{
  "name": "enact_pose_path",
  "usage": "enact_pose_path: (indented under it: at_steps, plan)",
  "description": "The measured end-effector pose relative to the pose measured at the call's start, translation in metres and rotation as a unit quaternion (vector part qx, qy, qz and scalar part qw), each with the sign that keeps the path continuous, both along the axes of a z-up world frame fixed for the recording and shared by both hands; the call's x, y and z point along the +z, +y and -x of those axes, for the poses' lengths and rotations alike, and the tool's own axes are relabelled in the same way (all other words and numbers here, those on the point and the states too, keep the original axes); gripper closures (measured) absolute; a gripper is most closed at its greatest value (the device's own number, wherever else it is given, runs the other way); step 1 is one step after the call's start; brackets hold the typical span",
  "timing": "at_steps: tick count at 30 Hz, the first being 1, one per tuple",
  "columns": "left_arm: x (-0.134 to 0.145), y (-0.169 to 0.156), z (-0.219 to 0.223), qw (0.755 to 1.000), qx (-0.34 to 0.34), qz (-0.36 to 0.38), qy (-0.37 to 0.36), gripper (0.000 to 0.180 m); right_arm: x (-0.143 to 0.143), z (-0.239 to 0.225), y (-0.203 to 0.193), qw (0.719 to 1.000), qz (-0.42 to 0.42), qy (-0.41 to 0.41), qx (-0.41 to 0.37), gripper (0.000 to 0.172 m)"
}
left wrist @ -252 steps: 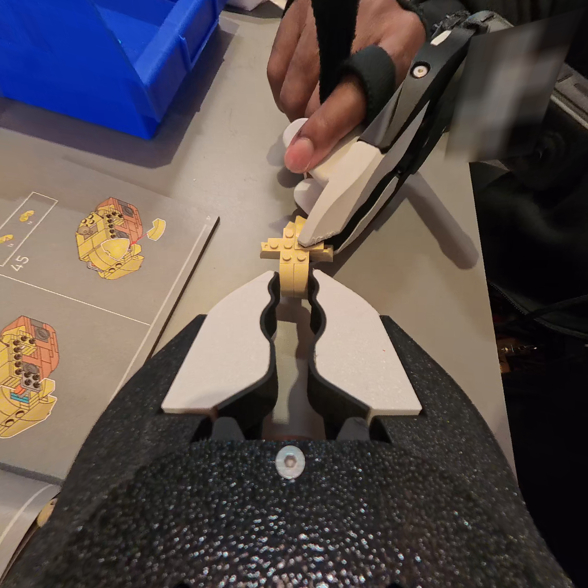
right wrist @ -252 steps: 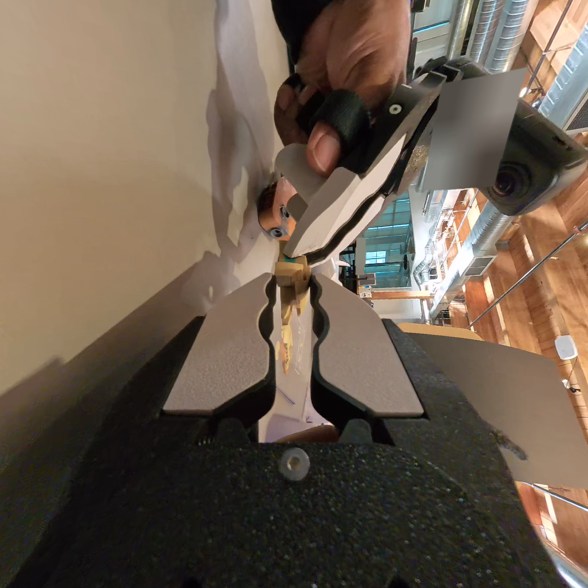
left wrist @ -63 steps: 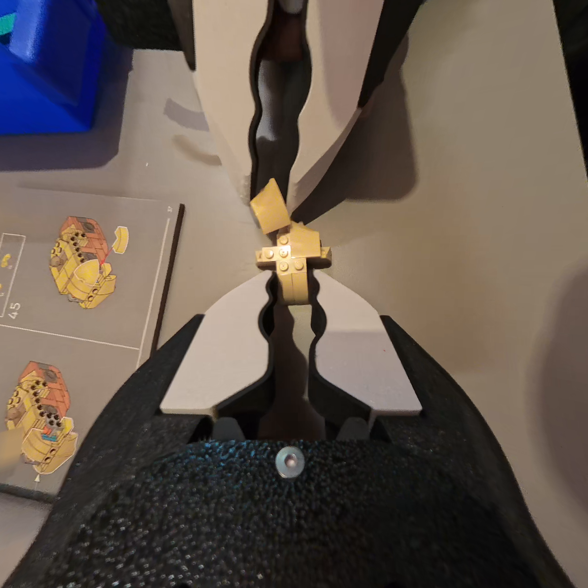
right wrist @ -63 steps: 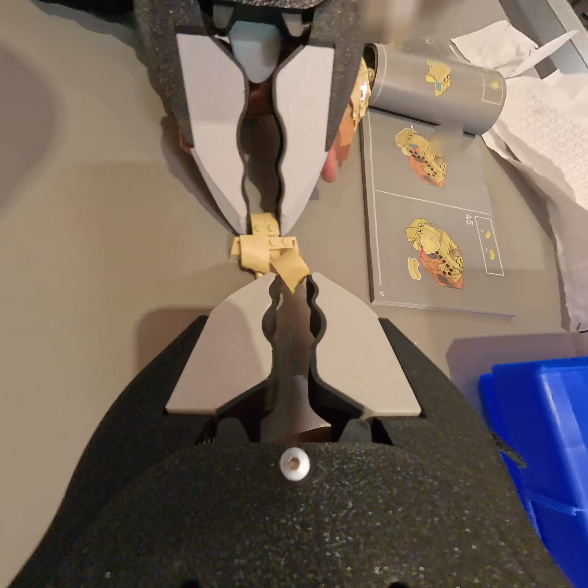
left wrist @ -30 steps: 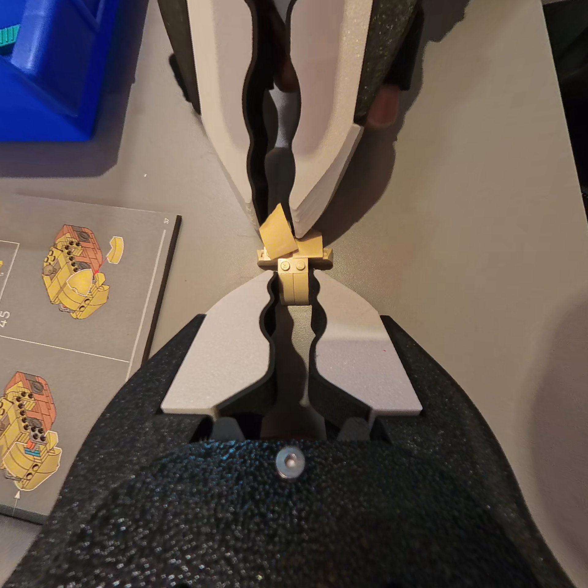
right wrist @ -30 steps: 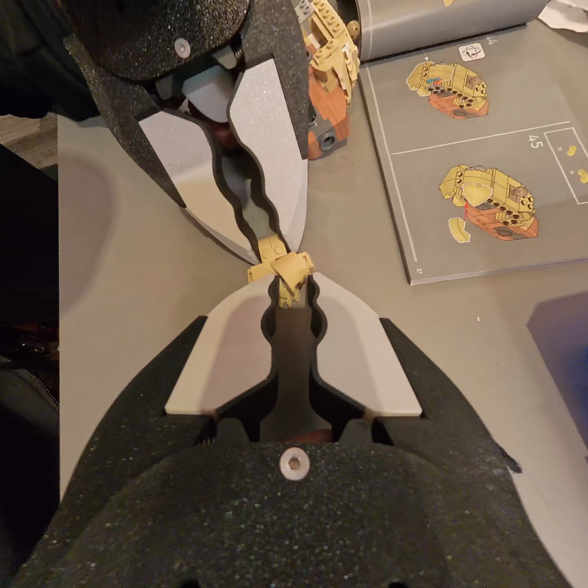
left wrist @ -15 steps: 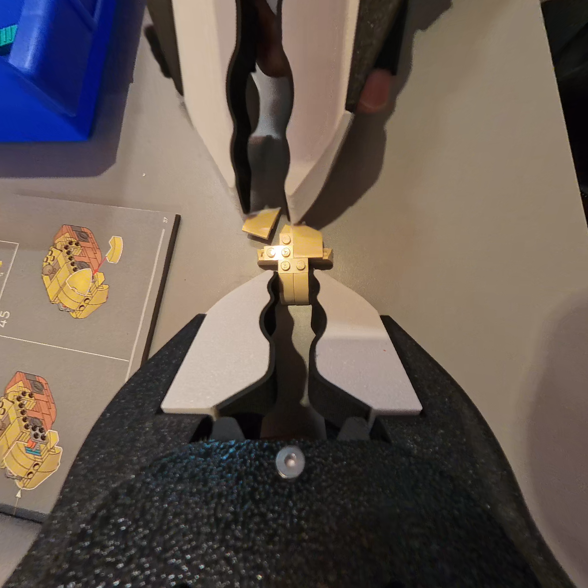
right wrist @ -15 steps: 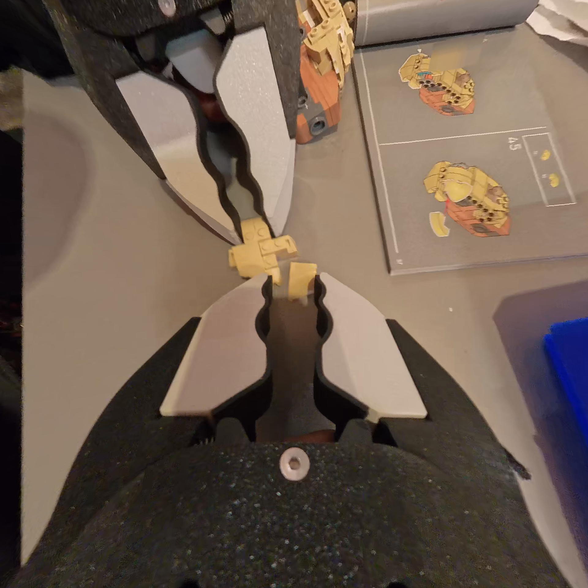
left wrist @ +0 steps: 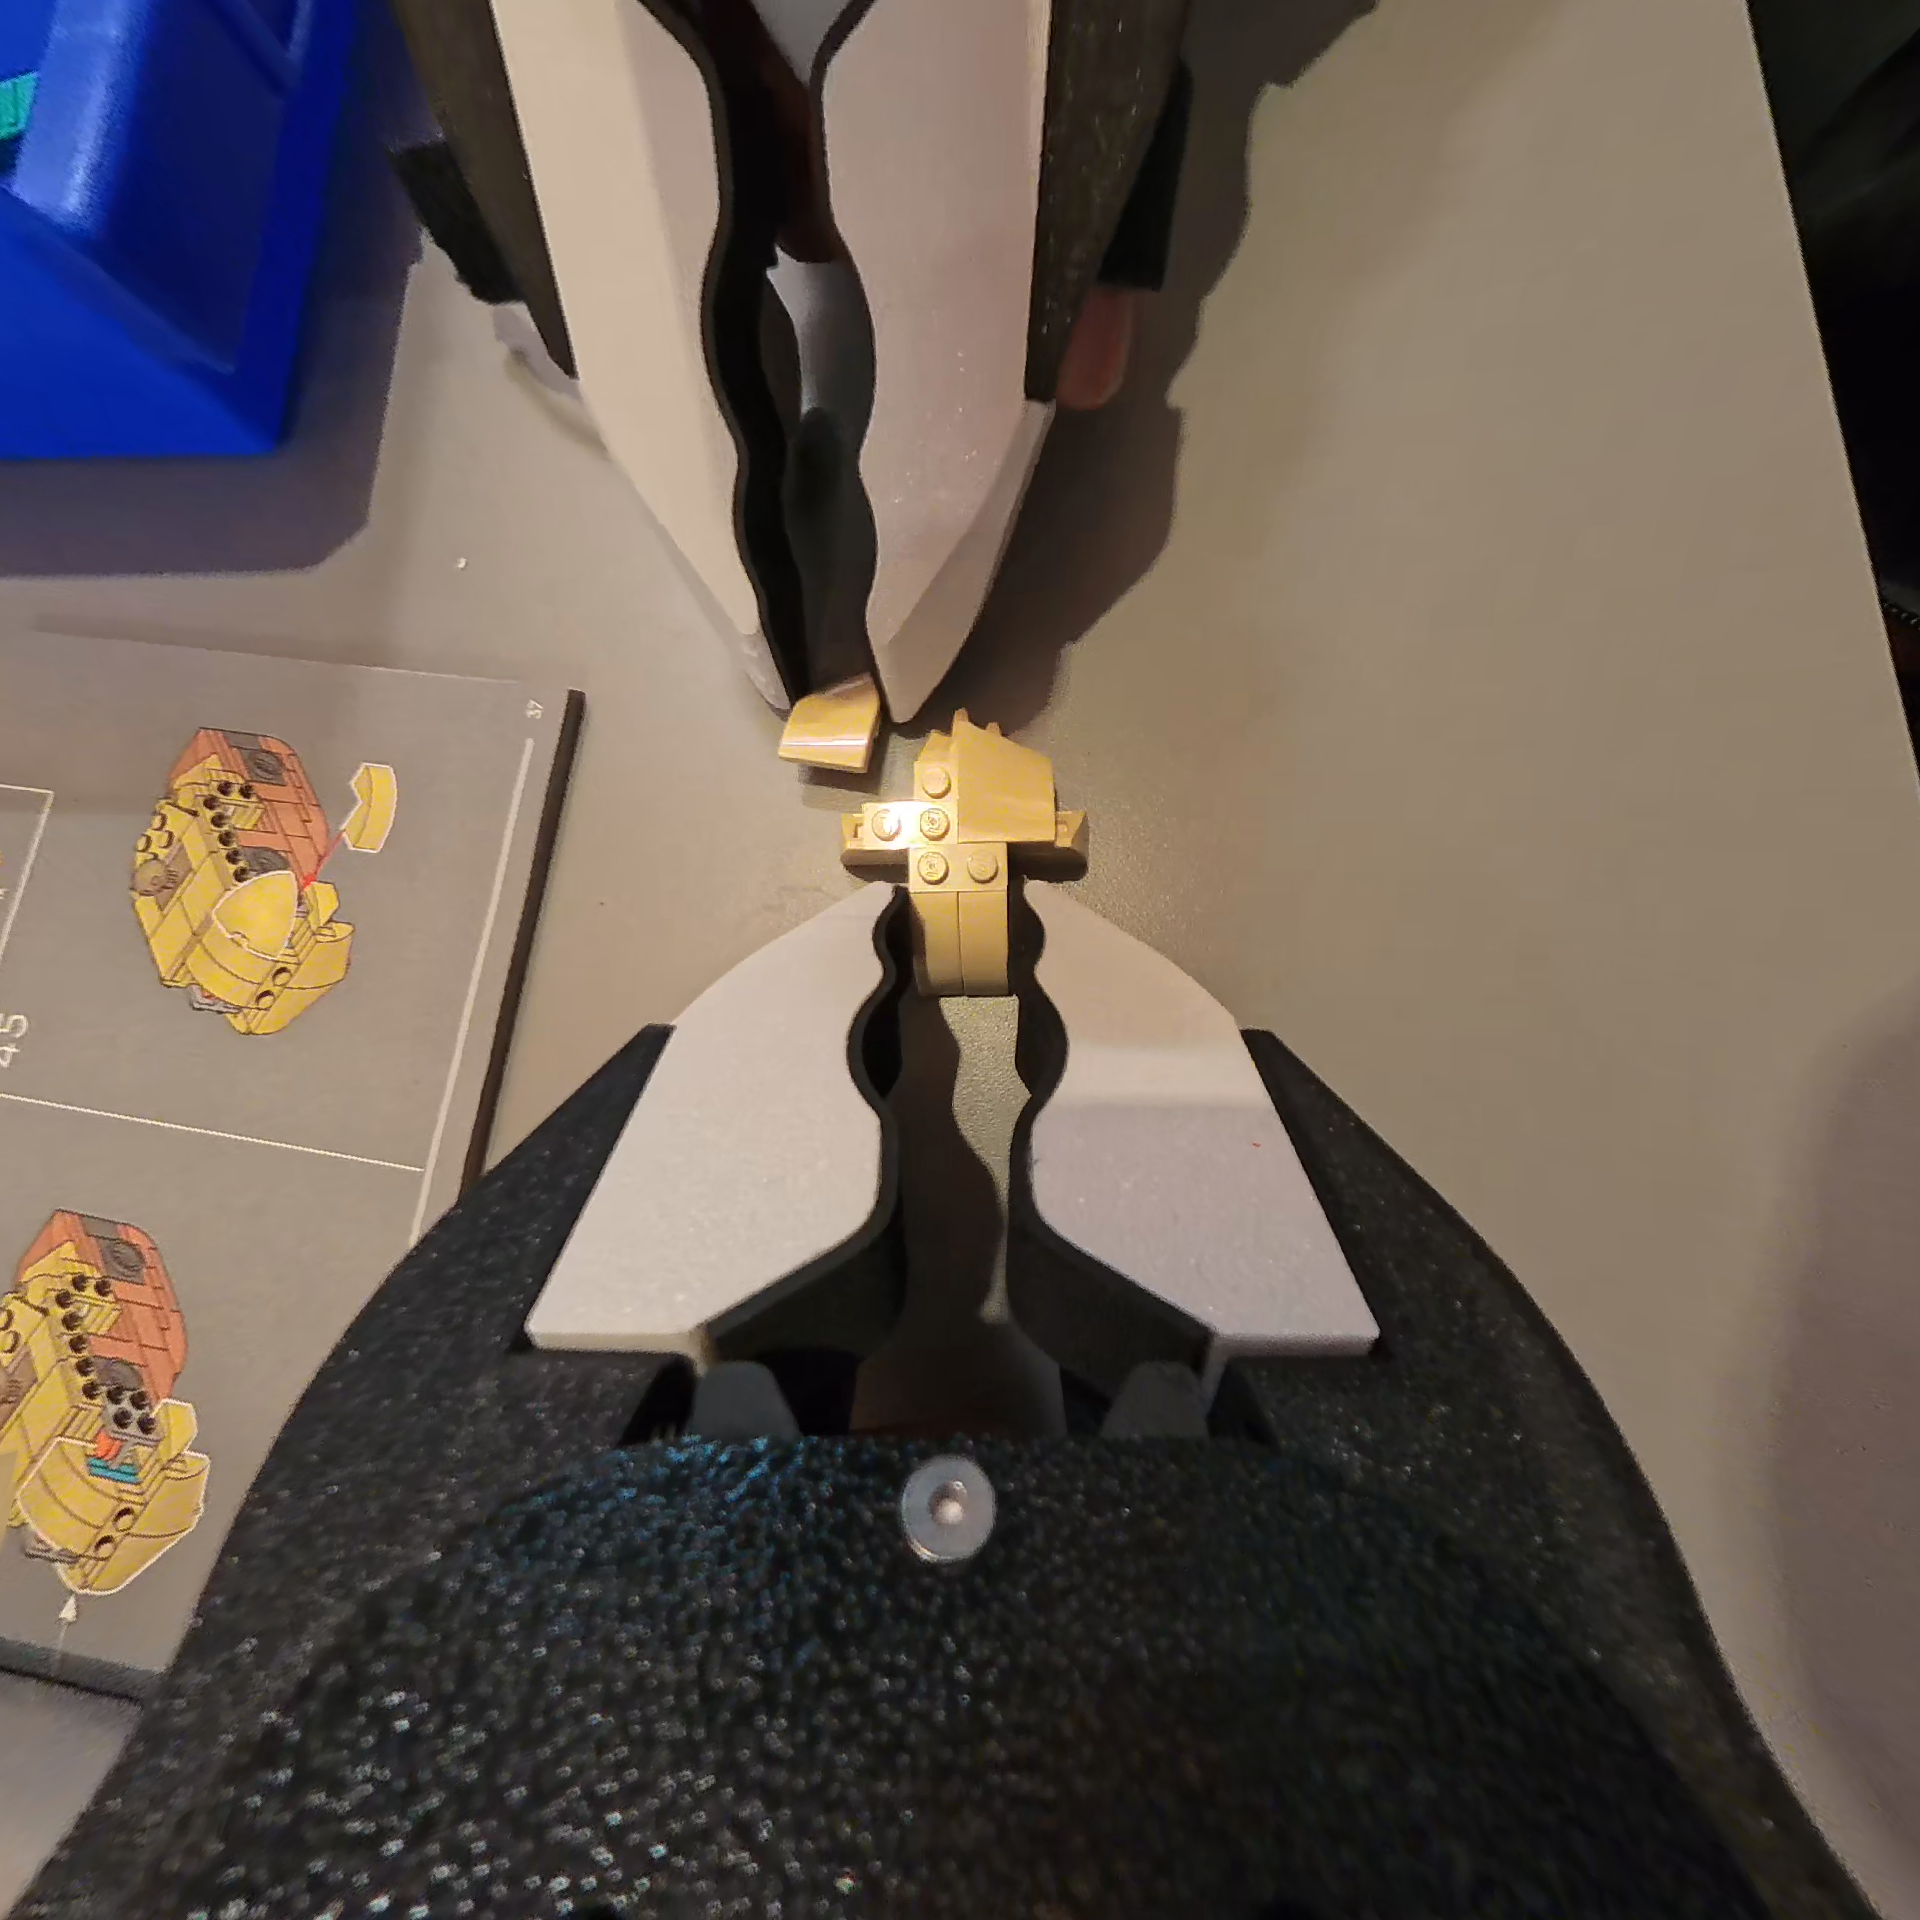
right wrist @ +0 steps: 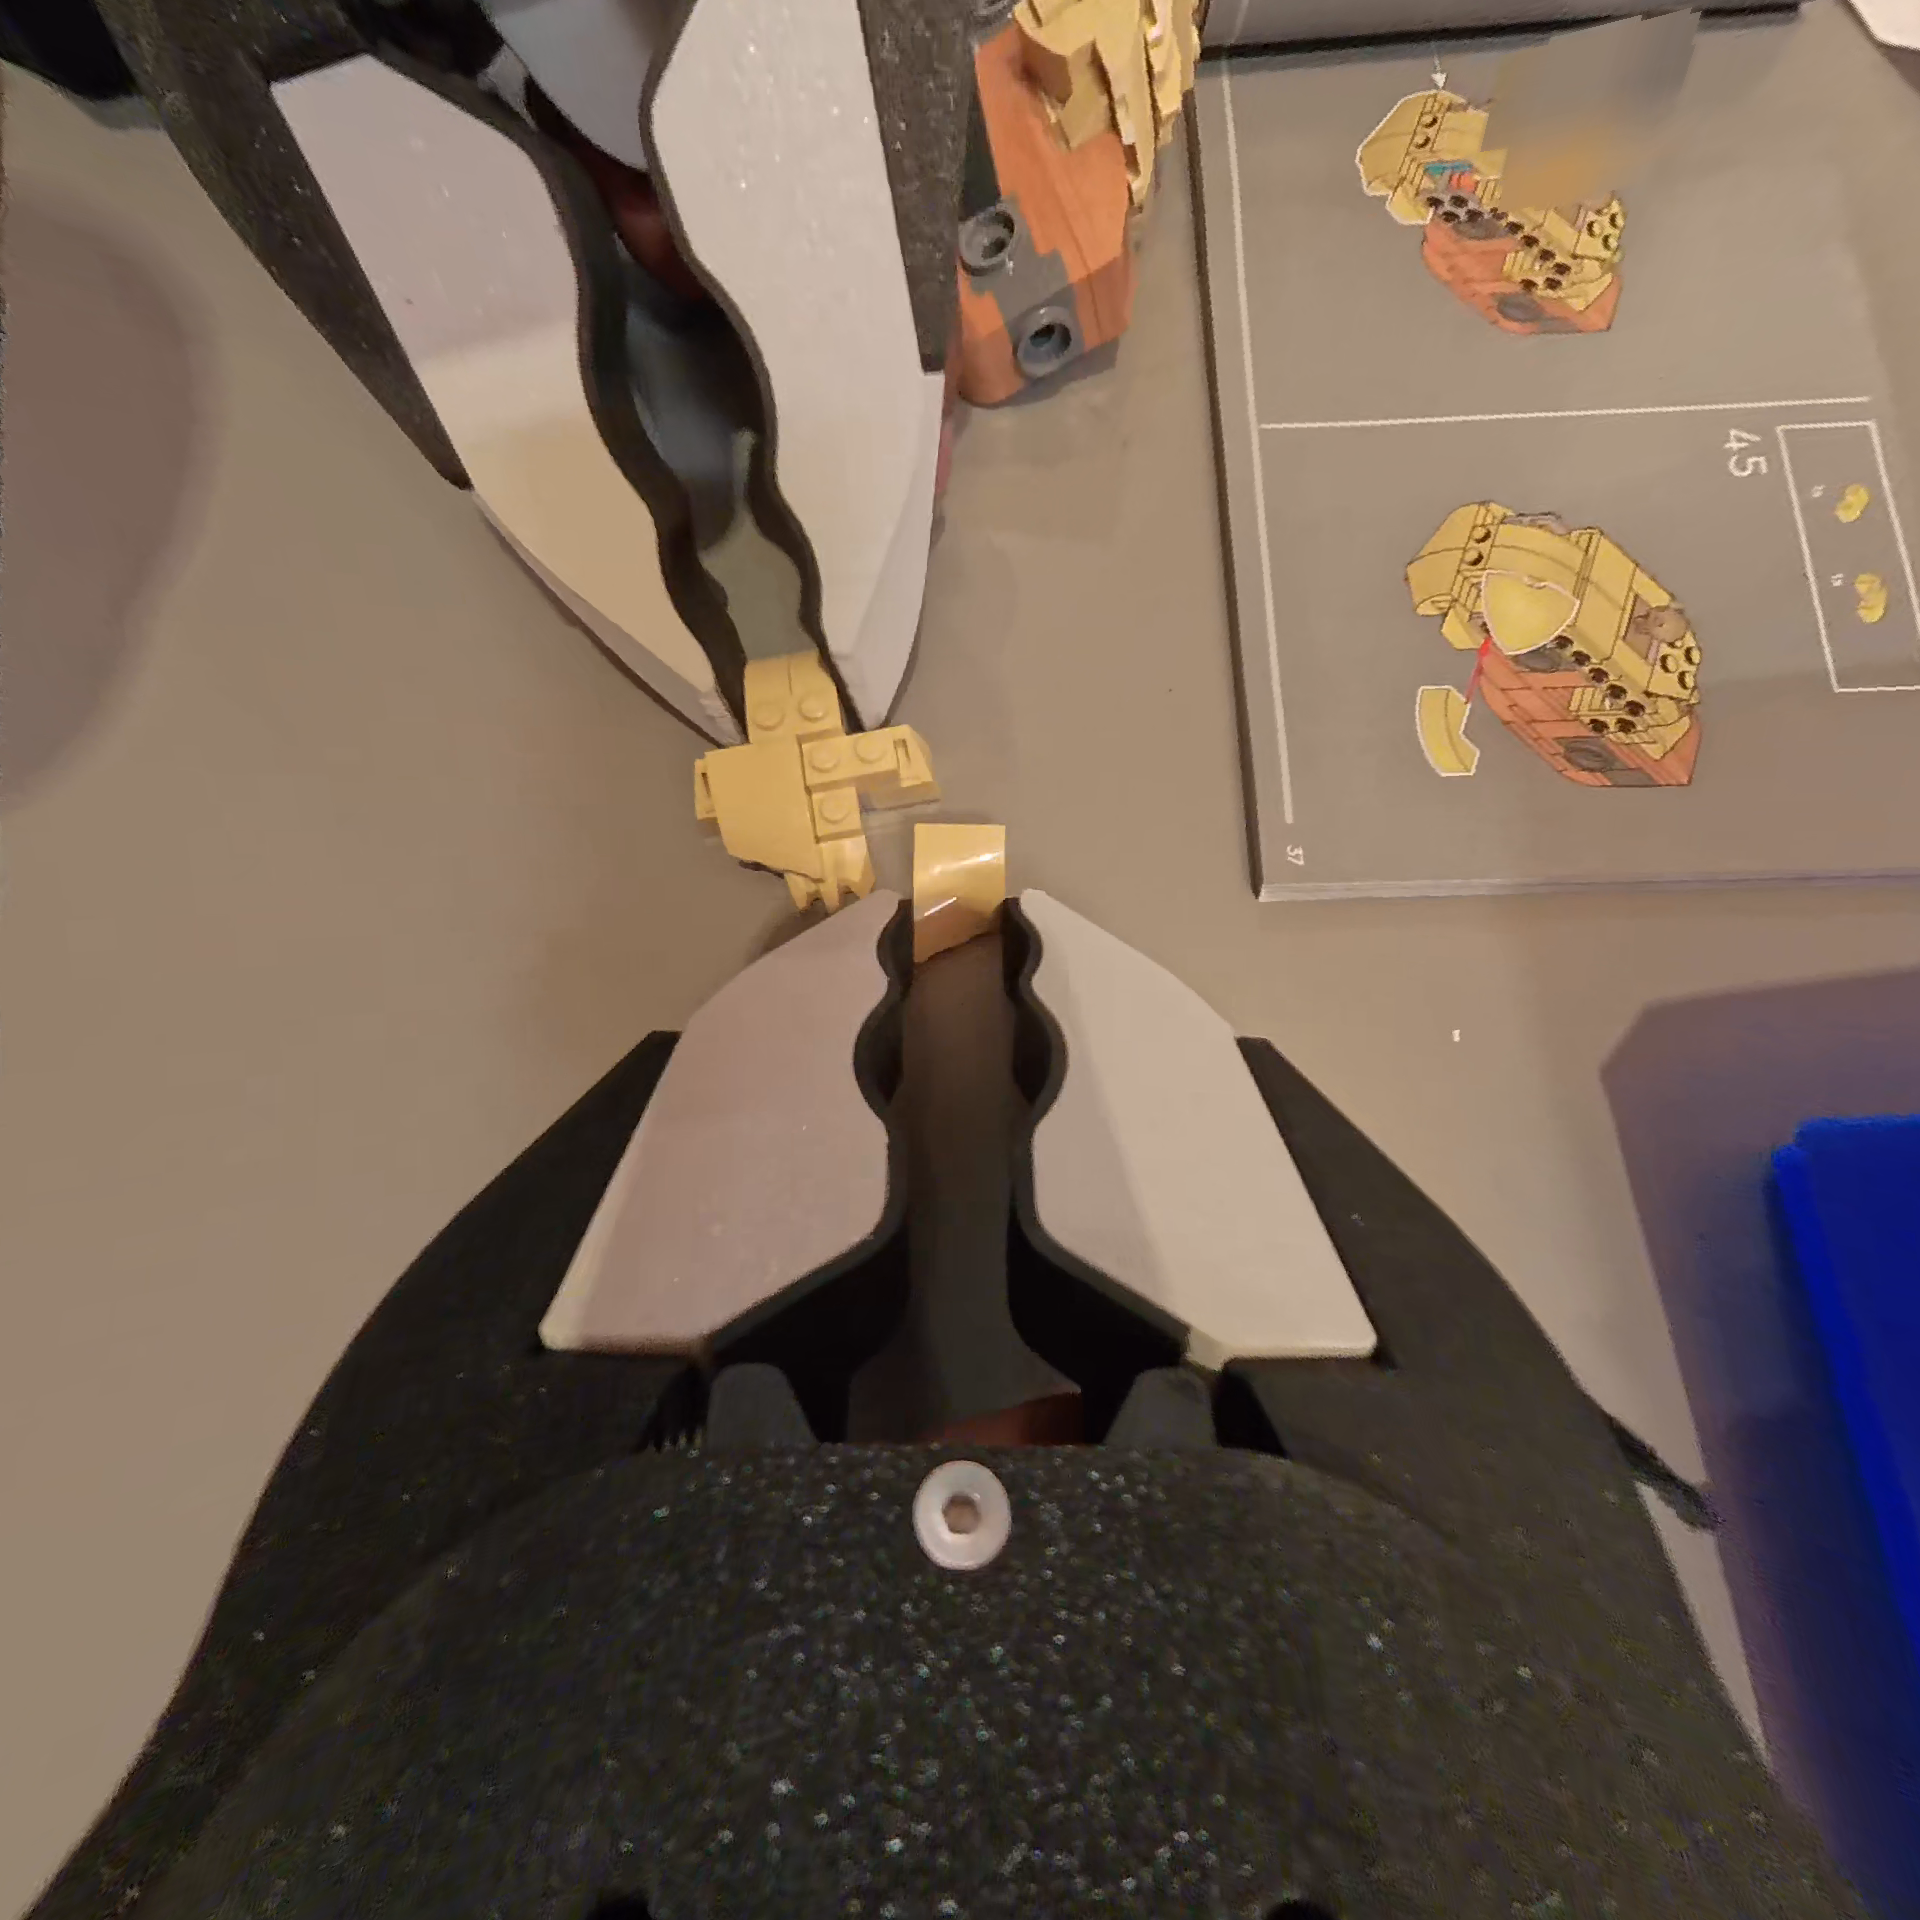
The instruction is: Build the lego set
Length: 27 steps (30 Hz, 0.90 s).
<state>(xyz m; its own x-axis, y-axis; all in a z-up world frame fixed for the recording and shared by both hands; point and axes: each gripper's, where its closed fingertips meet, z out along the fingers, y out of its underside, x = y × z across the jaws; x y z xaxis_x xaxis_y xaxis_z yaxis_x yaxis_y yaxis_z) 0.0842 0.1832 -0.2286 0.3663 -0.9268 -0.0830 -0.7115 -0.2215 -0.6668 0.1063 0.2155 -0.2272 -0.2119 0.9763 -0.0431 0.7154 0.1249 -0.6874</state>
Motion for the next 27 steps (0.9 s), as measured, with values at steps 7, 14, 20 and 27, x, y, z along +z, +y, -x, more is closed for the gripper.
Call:
enact_pose_path:
  at_steps: [7,14,20,27]
  plan:
    - [0.0,0.0,0.0,1.0,0.0,-0.002,0.0,0.164,0.013,0.004,-0.018,0.999,0.02,0.024,0.036,0.156]
    - [0.0,-0.001,0.0,1.0,-0.003,-0.005,0.005,0.164,0.015,0.009,-0.022,0.999,0.018,0.017,0.034,0.155]
    - [0.0,-0.001,0.0,1.0,-0.003,-0.005,0.005,0.164,0.013,0.009,-0.024,0.999,0.022,0.009,0.035,0.155]
    - [0.0,-0.001,0.0,1.0,-0.004,-0.004,0.003,0.164,0.012,0.01,-0.022,0.999,0.038,0.014,0.026,0.151]
